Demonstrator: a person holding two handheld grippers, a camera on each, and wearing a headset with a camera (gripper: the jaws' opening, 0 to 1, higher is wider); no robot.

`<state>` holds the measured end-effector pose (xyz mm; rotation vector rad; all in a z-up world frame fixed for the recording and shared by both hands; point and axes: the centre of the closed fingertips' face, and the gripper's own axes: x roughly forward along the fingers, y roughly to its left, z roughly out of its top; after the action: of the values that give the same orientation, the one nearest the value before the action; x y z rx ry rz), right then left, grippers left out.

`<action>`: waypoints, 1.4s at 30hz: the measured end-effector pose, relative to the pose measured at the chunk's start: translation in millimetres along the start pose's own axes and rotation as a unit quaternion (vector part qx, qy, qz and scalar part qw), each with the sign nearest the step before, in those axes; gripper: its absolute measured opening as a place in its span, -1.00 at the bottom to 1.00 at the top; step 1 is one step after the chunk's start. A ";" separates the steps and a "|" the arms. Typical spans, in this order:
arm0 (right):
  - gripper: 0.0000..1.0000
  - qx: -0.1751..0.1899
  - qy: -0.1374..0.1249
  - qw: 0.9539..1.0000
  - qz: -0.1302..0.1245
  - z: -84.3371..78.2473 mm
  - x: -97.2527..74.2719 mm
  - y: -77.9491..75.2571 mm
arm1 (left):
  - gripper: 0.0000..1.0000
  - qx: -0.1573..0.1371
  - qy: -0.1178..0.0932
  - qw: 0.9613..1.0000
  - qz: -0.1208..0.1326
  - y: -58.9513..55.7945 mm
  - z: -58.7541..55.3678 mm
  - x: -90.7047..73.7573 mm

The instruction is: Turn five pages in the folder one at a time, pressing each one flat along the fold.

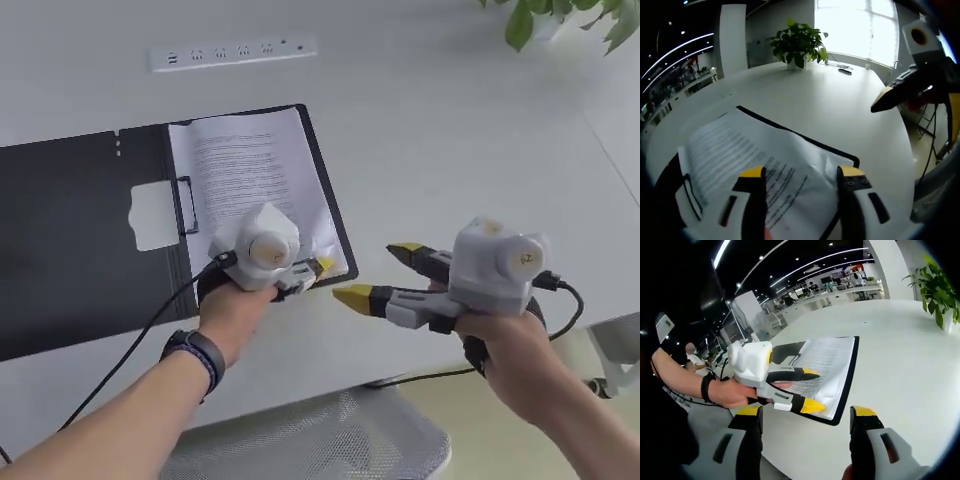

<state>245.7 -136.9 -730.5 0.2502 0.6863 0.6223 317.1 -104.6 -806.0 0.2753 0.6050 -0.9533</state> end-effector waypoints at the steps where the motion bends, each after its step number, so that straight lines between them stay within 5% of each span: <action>1: 0.39 0.003 -0.002 1.000 0.001 1.8 3.0 -2.1 | 0.10 -0.001 0.000 1.000 0.001 0.9 -0.2 -0.4; 17: 0.17 0.074 -0.024 0.996 0.042 22.3 72.8 -21.3 | 0.08 -0.003 -0.003 1.000 0.000 2.5 -0.9 0.0; 35: -0.09 0.126 -0.024 0.990 0.055 23.0 98.3 -33.8 | 0.08 -0.006 -0.002 1.000 -0.001 2.1 -0.9 -0.8; 42: -0.44 0.144 -0.025 0.988 0.044 21.9 102.0 -45.0 | 0.08 -0.007 -0.002 1.000 -0.002 1.9 -1.0 -1.3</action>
<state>342.0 -110.6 -784.9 0.5659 0.7194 0.5984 317.8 -102.2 -806.2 0.2600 0.6096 -0.9533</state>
